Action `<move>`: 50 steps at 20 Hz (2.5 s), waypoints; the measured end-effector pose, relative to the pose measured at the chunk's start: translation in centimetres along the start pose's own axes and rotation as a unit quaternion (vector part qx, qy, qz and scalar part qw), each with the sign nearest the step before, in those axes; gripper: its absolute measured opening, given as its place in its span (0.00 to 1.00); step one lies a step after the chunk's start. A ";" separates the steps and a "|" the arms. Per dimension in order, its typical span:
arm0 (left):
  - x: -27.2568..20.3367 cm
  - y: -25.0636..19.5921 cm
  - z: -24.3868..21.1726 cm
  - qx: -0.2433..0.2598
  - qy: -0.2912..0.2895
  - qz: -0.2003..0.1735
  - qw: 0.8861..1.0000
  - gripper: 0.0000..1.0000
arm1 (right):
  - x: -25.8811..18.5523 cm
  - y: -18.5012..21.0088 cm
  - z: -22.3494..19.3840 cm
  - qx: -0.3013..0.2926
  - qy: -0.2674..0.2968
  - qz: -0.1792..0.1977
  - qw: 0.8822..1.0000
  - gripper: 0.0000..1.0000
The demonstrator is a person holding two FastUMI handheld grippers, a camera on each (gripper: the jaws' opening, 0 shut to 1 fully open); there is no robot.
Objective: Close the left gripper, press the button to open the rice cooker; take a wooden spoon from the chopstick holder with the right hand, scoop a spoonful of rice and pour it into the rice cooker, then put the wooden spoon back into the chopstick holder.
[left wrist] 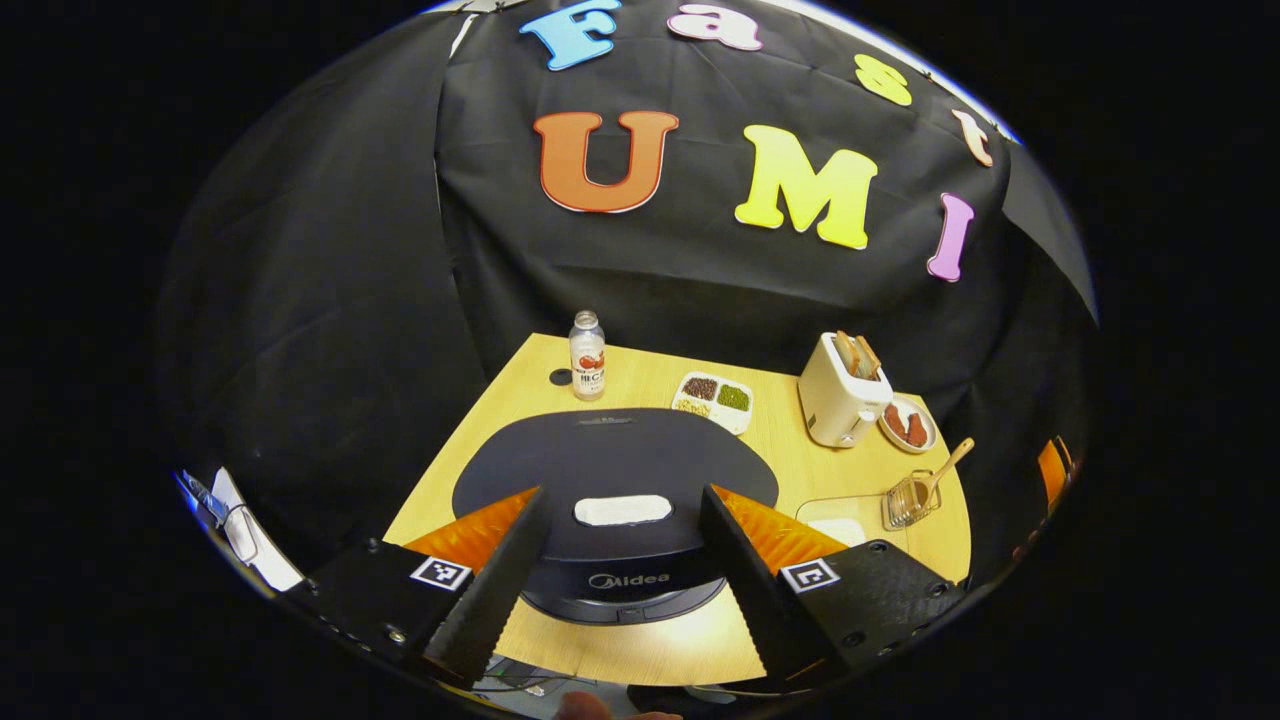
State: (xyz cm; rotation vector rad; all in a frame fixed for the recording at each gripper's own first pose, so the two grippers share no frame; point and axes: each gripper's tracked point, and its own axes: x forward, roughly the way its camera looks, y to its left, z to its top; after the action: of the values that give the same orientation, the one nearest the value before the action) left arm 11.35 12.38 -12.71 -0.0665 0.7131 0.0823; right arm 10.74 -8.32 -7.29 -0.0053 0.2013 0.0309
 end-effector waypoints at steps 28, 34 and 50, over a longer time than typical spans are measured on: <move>3.3 0.1 -9.8 0.011 0.107 0.015 0.994 0.97 | -1.2 -1.6 -1.2 0.024 0.001 -0.025 0.999 1.00; 3.5 0.0 -11.0 0.004 0.123 0.020 0.992 0.99 | 0.6 -1.3 -1.6 0.029 0.008 -0.004 1.000 1.00; 3.4 0.1 -10.4 -0.032 0.109 0.062 0.992 0.99 | 4.9 -1.8 -2.5 0.039 0.025 0.046 0.998 1.00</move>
State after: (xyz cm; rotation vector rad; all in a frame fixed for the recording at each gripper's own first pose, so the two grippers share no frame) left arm 7.12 11.76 -22.77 -0.0925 0.9332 0.2195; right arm 15.14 -9.96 -10.74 0.0820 0.2517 0.1143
